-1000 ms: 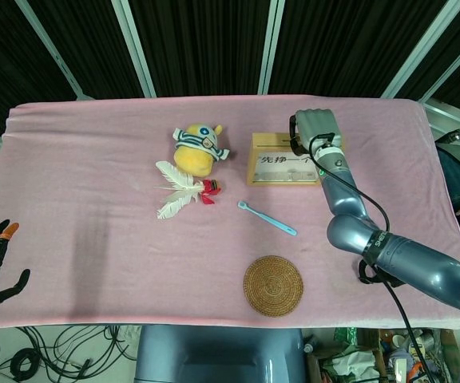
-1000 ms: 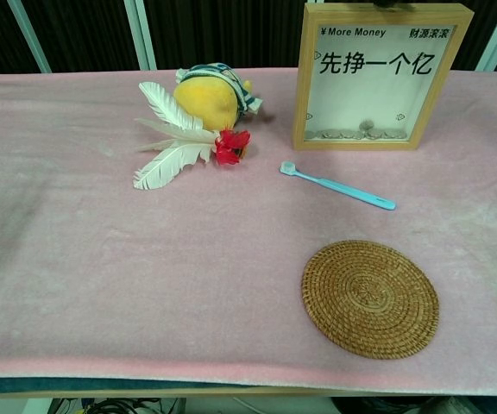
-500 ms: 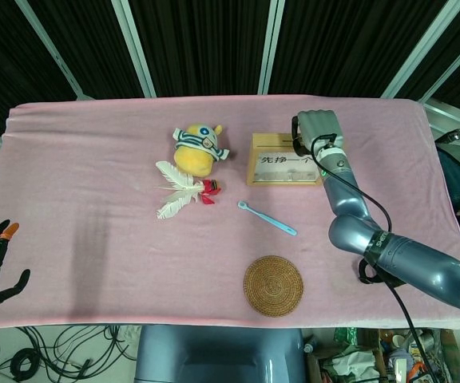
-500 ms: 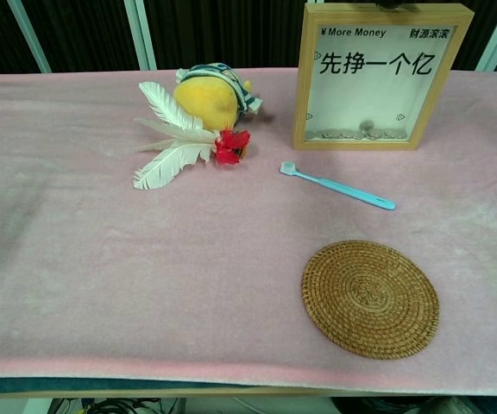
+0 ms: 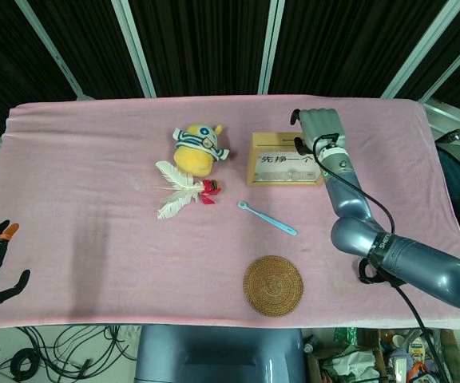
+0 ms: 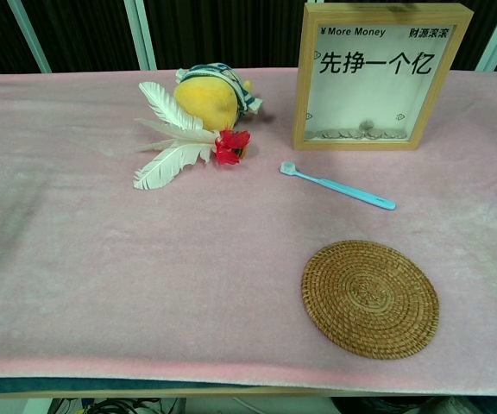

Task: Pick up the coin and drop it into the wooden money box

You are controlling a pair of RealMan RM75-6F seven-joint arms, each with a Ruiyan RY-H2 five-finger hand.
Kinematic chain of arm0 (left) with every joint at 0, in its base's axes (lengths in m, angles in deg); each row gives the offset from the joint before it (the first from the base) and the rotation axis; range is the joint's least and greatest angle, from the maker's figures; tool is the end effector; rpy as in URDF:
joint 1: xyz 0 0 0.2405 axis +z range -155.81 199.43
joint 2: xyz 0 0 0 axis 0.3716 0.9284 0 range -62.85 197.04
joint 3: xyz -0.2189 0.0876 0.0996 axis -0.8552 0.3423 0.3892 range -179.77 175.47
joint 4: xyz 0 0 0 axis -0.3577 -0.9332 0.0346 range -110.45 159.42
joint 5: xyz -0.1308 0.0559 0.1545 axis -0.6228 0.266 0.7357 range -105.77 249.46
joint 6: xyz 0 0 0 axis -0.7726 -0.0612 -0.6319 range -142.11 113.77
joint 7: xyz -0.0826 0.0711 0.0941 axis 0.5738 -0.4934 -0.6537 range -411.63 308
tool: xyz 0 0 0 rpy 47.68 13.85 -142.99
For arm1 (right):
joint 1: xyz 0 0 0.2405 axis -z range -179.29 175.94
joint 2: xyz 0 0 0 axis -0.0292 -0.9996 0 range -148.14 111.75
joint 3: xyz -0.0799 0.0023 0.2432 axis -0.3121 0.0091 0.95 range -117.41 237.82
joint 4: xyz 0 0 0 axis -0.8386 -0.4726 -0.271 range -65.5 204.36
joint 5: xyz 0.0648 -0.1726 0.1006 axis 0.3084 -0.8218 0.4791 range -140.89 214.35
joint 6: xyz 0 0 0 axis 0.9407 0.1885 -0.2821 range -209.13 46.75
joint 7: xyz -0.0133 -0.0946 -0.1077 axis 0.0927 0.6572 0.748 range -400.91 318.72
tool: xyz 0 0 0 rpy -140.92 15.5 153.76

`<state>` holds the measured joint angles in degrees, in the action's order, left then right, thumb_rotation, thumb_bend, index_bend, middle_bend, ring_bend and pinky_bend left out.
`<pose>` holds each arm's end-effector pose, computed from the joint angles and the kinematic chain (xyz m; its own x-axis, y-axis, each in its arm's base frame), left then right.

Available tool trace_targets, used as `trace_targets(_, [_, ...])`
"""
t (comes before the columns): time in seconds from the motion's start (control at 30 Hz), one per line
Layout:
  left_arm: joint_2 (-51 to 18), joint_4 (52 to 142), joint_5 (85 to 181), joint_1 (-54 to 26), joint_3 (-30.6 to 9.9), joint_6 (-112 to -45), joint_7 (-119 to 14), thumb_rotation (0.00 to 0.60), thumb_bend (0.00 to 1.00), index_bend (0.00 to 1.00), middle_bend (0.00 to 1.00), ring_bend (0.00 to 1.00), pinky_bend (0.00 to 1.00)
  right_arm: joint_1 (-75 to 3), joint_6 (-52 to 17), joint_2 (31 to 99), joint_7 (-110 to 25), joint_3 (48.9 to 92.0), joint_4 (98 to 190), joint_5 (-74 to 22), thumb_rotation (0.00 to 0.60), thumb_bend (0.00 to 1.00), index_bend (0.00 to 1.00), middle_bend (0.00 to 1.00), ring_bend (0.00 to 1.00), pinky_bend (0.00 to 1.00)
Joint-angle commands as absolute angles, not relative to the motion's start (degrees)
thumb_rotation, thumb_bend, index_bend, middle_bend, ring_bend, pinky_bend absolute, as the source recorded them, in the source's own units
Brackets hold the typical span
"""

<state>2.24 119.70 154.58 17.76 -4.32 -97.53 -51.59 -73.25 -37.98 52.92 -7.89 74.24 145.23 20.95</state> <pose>-0.3122 0.1729 0.1473 0.3273 0.0538 0.9434 0.9422 0.0569 -0.3301 -0.0650 -0.4936 0.1254 0.4833 -0.1675 0.8593 -0.8754 -0.0957 0.4738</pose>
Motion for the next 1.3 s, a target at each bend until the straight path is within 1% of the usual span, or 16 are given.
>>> trace_targets(0.03, [2.24,119.69,154.69,17.73,-4.29,-97.51,-51.53,0.6,0.35,0.06,0.0,0.0,0.0,-72.03,-34.78,50.52,-9.52,75.44,149.43,18.47,0.6,0.39,0.33,0.86,0.87,0.93])
trace_targets(0.13, [2.27,119.68,154.73,17.71,-4.31,-97.49,-51.38,0.6,0.35,0.06,0.0,0.0,0.0,-70.18,-30.64,47.51,-10.44,75.9,155.15,16.09,0.6,0.34,0.33,0.77,0.82,0.89])
trace_targets(0.17, [2.28,119.69,154.72,17.7,-4.33,-97.49,-51.31,0.6,0.35,0.06,0.0,0.0,0.0,-68.72,-28.0,45.5,-10.9,75.89,159.28,15.05,0.6,0.32,0.33,0.69,0.76,0.84])
trace_targets(0.23, [2.32,119.73,154.79,17.72,-4.33,-97.55,-51.16,0.6,0.35,0.06,0.0,0.0,0.0,-65.39,-22.96,41.21,-11.35,75.22,168.08,13.23,0.6,0.28,0.31,0.5,0.62,0.71])
trace_targets(0.3, [2.38,119.76,154.93,17.75,-4.26,-97.59,-51.06,0.6,0.35,0.06,0.0,0.0,0.0,-62.13,-18.47,37.69,-11.59,74.11,175.51,11.76,0.6,0.25,0.3,0.39,0.51,0.61])
trace_targets(0.37, [2.43,119.73,155.22,17.74,-4.19,-97.69,-51.06,0.6,0.35,0.06,0.0,0.0,0.0,-57.73,-12.17,34.87,-12.28,72.32,182.81,8.67,0.6,0.21,0.28,0.29,0.4,0.5])
trace_targets(0.47, [2.38,119.67,155.67,17.77,-4.17,-98.05,-51.1,0.6,0.35,0.06,0.0,0.0,0.0,-49.22,-0.8,33.9,-14.31,67.73,191.05,0.71,0.6,0.19,0.23,0.19,0.31,0.41])
trace_targets(0.53, [2.32,119.72,155.84,17.83,-4.21,-98.35,-51.11,0.6,0.35,0.06,0.0,0.0,0.0,-44.58,4.98,35.05,-15.72,64.95,192.94,-5.04,0.6,0.19,0.23,0.14,0.27,0.36])
trace_targets(0.6, [2.3,119.66,156.29,17.86,-4.16,-98.69,-51.22,0.6,0.35,0.06,0.0,0.0,0.0,-38.47,11.08,37.85,-17.49,60.17,193.02,-13.61,0.6,0.19,0.22,0.09,0.21,0.32])
trace_targets(0.7, [2.22,119.45,156.92,17.89,-4.0,-99.02,-51.55,0.6,0.35,0.06,0.0,0.0,0.0,-32.24,16.03,41.89,-18.35,54.81,190.48,-21.76,0.6,0.19,0.21,0.05,0.19,0.27])
trace_targets(0.73, [2.17,119.4,157.12,17.92,-3.93,-99.15,-51.63,0.6,0.35,0.06,0.0,0.0,0.0,-29.94,17.48,43.73,-18.24,52.63,188.55,-24.84,0.6,0.19,0.21,0.05,0.18,0.25])
trace_targets(0.83, [2.09,119.26,157.64,17.94,-3.86,-99.48,-51.75,0.6,0.35,0.06,0.0,0.0,0.0,-24.78,20.36,47.97,-17.4,48.65,182.9,-30.21,0.6,0.19,0.19,0.04,0.16,0.24])
trace_targets(0.87, [2.07,119.12,157.93,18.05,-3.81,-99.83,-51.85,0.6,0.35,0.06,0.0,0.0,0.0,-21.71,22.02,51.02,-17.64,47.2,177.64,-31.95,0.6,0.19,0.18,0.03,0.16,0.23])
trace_targets(1.0, [1.95,119.08,158.4,18.16,-3.61,-100.12,-52.05,0.6,0.35,0.06,0.0,0.0,0.0,-18.25,22.3,54.91,-19.61,48.06,170.45,-34.15,0.6,0.19,0.17,0.03,0.15,0.23])
trace_targets(1.07, [1.92,119.33,159.07,18.17,-3.38,-100.32,-52.0,0.6,0.35,0.06,0.0,0.0,0.0,-17.95,20.27,54.54,-20.12,48.5,168.96,-34.69,0.6,0.19,0.15,0.02,0.14,0.22])
trace_targets(1.3, [1.67,119.29,160.46,18.41,-2.71,-100.92,-52.84,0.6,0.35,0.06,0.0,0.0,0.0,-16.19,17.97,56.12,-23.86,51.9,163.21,-36.17,0.6,0.19,0.15,0.01,0.14,0.21])
